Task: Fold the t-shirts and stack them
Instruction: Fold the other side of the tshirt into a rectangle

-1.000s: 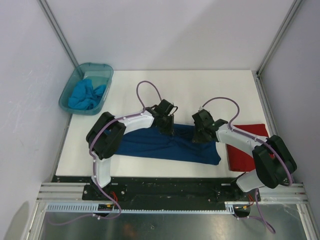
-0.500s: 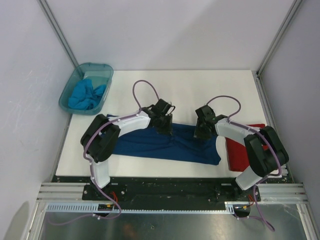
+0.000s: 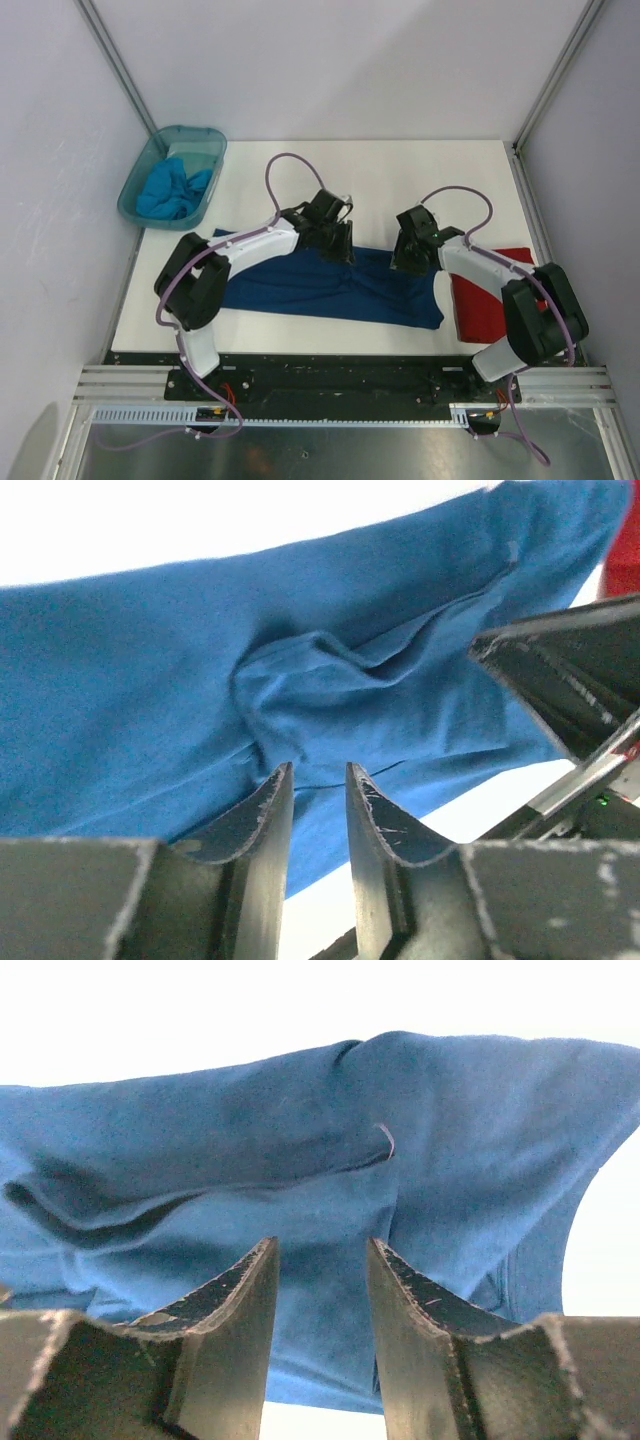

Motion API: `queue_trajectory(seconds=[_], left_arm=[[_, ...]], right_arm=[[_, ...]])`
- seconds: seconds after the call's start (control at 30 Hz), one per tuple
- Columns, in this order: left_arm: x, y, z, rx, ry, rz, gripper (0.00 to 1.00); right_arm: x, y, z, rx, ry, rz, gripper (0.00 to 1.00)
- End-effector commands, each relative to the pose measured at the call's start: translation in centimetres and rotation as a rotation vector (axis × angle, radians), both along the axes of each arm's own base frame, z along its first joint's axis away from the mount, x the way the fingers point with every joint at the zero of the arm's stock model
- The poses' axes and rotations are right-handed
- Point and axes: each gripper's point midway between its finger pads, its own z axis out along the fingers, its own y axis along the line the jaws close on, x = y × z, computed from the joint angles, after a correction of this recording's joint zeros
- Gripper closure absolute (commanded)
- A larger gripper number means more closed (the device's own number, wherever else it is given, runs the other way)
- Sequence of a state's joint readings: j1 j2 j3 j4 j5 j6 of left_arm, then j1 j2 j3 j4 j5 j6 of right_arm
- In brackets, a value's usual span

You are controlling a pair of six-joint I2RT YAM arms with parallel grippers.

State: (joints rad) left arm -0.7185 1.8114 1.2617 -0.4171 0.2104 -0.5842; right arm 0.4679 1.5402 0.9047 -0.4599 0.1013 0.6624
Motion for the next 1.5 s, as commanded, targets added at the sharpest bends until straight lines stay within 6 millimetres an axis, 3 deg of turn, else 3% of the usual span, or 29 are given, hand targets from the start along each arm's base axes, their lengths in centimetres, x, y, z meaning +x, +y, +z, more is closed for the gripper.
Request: queue_trajectory(seconds=[0.0, 0.1, 0.23, 0.43, 0.57, 0.7, 0.97, 1.2, 1.47], left_arm=[[0.9, -3.7, 2.0, -0.087, -0.023, -0.055, 0.69], [1.7, -4.9, 1.4, -0.104, -0.015, -0.038, 0.71], [2.7, -5.5, 0.2, -0.099, -0.014, -0.010, 0.73], [3.9, -4.5, -3.0, -0.023, -0.008, 0.048, 0.75], [4.3, -3.9, -3.8, -0.001, -0.008, 0.067, 0.74], [5.2, -3.5, -3.3, 0.001, -0.029, 0.086, 0.71], [7.5, -3.1, -0.6, -0.028, -0.098, 0.118, 0.51], [8.7, -2.8, -0.2, -0.036, -0.110, 0.131, 0.49], [7.8, -2.6, 1.2, -0.063, -0.115, 0.107, 0.51]], right_arm=[[-0.1, 0.4, 4.0, 0.007, -0.088, -0.024, 0.58], [-1.6, 1.1, 4.3, 0.006, -0.084, -0.006, 0.69], [-3.6, 1.7, 2.8, 0.011, -0.045, 0.009, 0.79], [-6.0, 1.0, -0.6, 0.006, 0.023, -0.010, 0.83], [-7.3, 0.6, -2.3, -0.003, 0.063, -0.015, 0.84], [-7.8, 0.4, -1.7, 0.002, 0.050, -0.018, 0.84], [-7.8, -0.1, -0.6, 0.009, 0.027, -0.028, 0.83], [-8.1, -0.4, -0.3, 0.005, 0.023, -0.030, 0.82], [-8.6, -0.6, 0.6, 0.020, 0.016, -0.041, 0.82]])
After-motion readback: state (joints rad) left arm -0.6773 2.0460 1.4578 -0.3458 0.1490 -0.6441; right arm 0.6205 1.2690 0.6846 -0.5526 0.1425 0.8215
